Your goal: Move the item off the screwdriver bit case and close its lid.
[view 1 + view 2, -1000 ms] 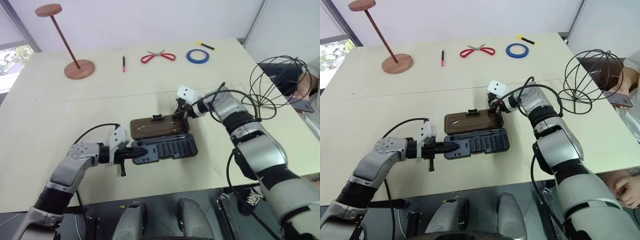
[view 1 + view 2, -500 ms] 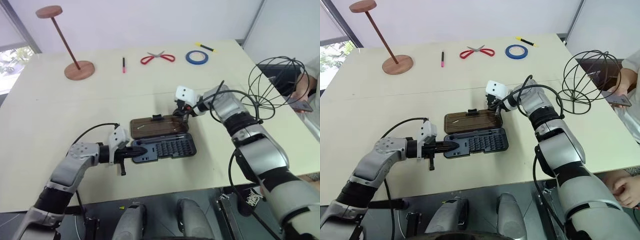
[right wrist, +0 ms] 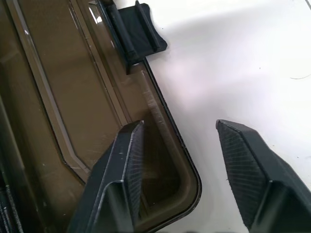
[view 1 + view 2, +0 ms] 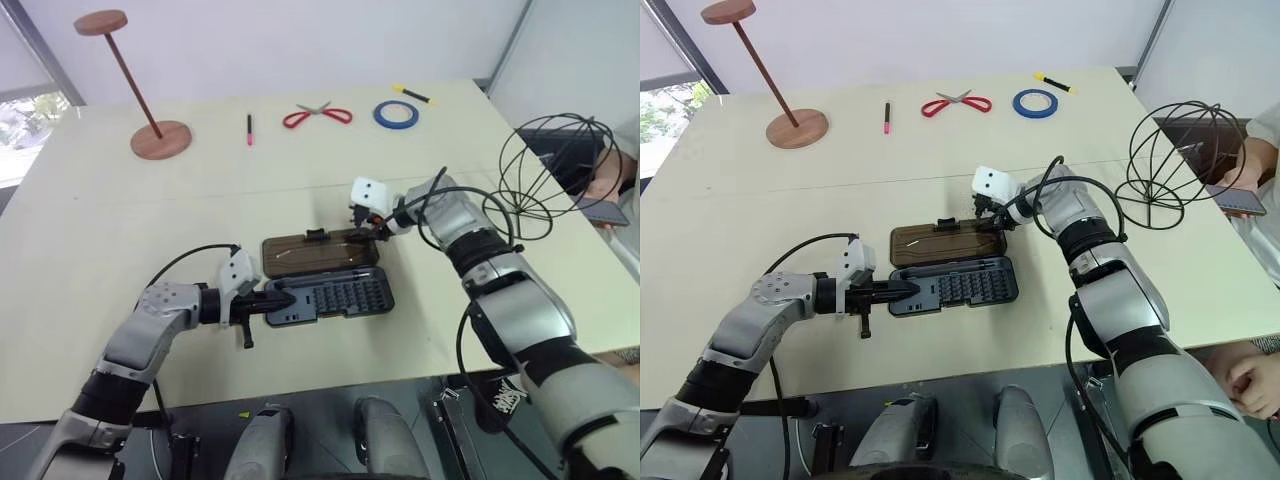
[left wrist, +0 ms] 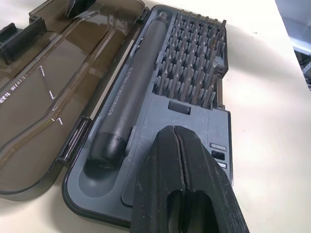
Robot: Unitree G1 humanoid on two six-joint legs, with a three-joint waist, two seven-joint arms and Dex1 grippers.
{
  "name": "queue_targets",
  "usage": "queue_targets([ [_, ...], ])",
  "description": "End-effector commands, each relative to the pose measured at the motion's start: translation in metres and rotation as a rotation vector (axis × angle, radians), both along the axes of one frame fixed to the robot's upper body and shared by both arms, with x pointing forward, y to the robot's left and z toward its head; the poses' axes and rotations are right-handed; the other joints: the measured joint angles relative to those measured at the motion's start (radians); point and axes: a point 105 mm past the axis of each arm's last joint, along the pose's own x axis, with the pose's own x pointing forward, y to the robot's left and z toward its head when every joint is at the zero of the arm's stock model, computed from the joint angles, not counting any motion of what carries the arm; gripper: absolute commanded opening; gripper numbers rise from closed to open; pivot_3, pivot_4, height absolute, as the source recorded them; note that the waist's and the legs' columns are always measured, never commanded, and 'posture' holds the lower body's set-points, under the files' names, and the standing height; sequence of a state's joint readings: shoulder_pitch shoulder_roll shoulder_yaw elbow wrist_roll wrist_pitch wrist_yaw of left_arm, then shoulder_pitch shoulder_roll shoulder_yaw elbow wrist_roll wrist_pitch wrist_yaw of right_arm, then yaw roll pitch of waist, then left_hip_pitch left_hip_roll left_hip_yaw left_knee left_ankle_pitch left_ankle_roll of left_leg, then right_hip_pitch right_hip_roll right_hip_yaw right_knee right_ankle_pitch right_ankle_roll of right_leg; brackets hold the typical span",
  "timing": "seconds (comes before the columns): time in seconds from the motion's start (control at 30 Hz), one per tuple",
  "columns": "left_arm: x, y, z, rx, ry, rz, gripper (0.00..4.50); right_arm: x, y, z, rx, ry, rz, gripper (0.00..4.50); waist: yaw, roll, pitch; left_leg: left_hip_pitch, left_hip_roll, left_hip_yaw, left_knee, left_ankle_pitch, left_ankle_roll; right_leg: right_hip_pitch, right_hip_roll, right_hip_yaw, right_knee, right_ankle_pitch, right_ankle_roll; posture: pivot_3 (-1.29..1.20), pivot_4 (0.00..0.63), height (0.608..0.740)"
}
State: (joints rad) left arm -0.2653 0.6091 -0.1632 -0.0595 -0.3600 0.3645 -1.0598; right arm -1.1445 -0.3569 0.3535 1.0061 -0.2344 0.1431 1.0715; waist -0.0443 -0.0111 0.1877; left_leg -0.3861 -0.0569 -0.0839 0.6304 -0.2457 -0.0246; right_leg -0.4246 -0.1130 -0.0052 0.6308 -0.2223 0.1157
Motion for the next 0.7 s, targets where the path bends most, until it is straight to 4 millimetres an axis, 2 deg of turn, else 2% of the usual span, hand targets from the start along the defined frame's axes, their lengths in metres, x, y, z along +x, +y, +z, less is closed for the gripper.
queue_targets([
  [0.03, 0.0, 0.003, -0.002, 0.015, 0.001, 0.017, 0.0, -0.001, -0.002, -0.007, -0.024, 0.027, -0.011, 2.19, 0.0, 0.0, 0.0, 0.0, 0.0, 0.0, 0.0, 0.0, 0.0, 0.0, 0.0, 0.0, 0.0, 0.0, 0.0, 0.0, 0.15, 0.74],
  [0.33, -0.001, 0.001, -0.002, 0.01, -0.008, 0.025, 0.0, -0.005, -0.009, -0.023, 0.021, 0.184, -0.103, 2.19, 0.0, 0.0, 0.0, 0.0, 0.0, 0.0, 0.0, 0.0, 0.0, 0.0, 0.0, 0.0, 0.0, 0.0, 0.0, 0.0, 0.15, 0.74],
  [0.43, -0.001, 0.001, -0.002, 0.008, -0.013, 0.031, 0.0, -0.006, -0.01, -0.027, 0.029, 0.206, -0.129, 1.37, 0.0, 0.0, -0.001, 0.0, 0.0, 0.0, 0.0, 0.0, 0.0, 0.0, 0.0, 0.0, 0.0, 0.0, 0.0, 0.0, 0.15, 0.74],
  [0.53, -0.001, 0.002, -0.002, 0.007, -0.017, 0.04, 0.0, -0.007, -0.011, -0.03, 0.026, 0.22, -0.133, 0.08, 0.0, -0.002, -0.004, 0.001, 0.0, 0.0, 0.0, 0.0, 0.0, 0.001, 0.0, 0.0, 0.0, 0.0, 0.0, 0.0, 0.15, 0.74],
  [0.7, -0.001, 0.003, -0.002, 0.007, -0.024, 0.054, 0.0, -0.009, -0.011, -0.034, 0.009, 0.224, -0.118, 0.03, -0.001, -0.004, -0.006, 0.007, 0.0, 0.0, -0.001, 0.0, 0.0, 0.007, 0.001, 0.0, 0.0, 0.0, 0.0, 0.0, 0.15, 0.74],
])
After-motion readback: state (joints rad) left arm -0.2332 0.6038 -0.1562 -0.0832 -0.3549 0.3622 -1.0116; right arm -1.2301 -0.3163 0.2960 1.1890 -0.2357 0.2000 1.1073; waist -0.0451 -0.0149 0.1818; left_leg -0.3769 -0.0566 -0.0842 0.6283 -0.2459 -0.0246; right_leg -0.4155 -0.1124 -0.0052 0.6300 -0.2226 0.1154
